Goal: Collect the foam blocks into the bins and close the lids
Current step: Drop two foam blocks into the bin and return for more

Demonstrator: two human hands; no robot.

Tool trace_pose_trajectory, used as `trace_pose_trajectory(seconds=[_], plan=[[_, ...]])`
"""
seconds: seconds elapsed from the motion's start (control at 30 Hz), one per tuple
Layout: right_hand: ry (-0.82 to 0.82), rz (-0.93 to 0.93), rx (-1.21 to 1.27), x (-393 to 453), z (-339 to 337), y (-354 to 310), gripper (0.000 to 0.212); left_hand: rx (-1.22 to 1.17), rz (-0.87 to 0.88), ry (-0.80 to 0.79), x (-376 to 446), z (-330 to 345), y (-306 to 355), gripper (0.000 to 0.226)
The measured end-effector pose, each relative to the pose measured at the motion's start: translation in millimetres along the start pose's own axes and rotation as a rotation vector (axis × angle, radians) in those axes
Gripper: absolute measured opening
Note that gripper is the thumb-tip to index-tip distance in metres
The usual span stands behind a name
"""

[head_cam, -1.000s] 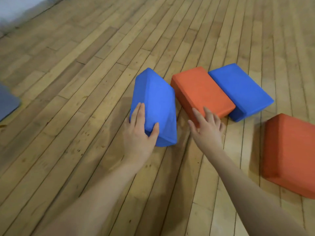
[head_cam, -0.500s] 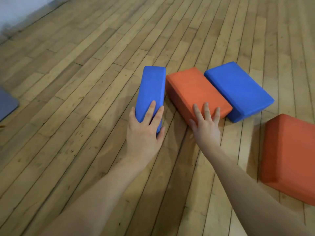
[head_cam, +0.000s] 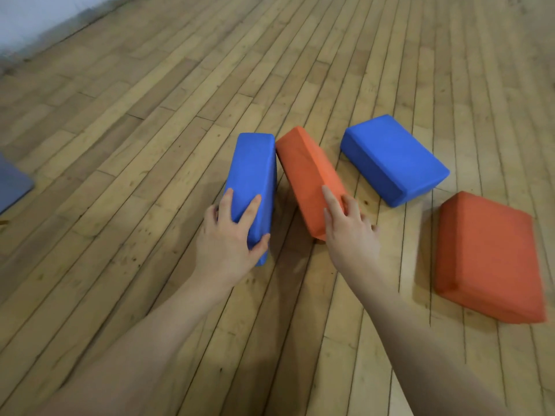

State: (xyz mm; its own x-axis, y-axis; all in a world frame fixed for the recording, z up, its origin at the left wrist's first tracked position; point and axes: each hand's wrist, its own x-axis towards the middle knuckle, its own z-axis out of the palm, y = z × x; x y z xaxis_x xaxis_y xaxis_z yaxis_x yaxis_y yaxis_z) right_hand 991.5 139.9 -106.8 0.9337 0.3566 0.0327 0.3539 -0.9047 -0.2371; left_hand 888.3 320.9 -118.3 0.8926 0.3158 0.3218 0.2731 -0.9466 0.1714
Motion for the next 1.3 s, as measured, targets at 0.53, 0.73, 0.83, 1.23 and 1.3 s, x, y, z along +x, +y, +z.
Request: trace_pose_trajectory(seconds=[0.53, 0.73, 0.83, 1.23, 1.3], plan=[[0.084, -0.331, 0.044, -3.0, -11.3, -59.1, 0.057, -0.139, -0.077, 0.094, -6.4, -64.2, -50.2, 0.051], [0.254, -0.498, 0.253, -18.5, -43.5, -177.7, 0.053, -0.058, -0.125, 0.338, -25.3, -144.0, -119.4, 0.046], [0.308, -0.563, 0.335, -26.1, -62.0, -249.9, 0.052, 0.036, -0.181, 0.431, -37.1, -189.5, -163.5, 0.046], [0.336, -0.892, 0.631, -71.3, -116.4, -535.3, 0.041, 0.357, -0.318, 0.618, -100.7, -370.9, -356.5, 0.043], [0.363, -0.965, 0.679, -74.4, -117.0, -580.4, 0.036, 0.359, -0.338, 0.581, -110.1, -388.2, -395.5, 0.041]])
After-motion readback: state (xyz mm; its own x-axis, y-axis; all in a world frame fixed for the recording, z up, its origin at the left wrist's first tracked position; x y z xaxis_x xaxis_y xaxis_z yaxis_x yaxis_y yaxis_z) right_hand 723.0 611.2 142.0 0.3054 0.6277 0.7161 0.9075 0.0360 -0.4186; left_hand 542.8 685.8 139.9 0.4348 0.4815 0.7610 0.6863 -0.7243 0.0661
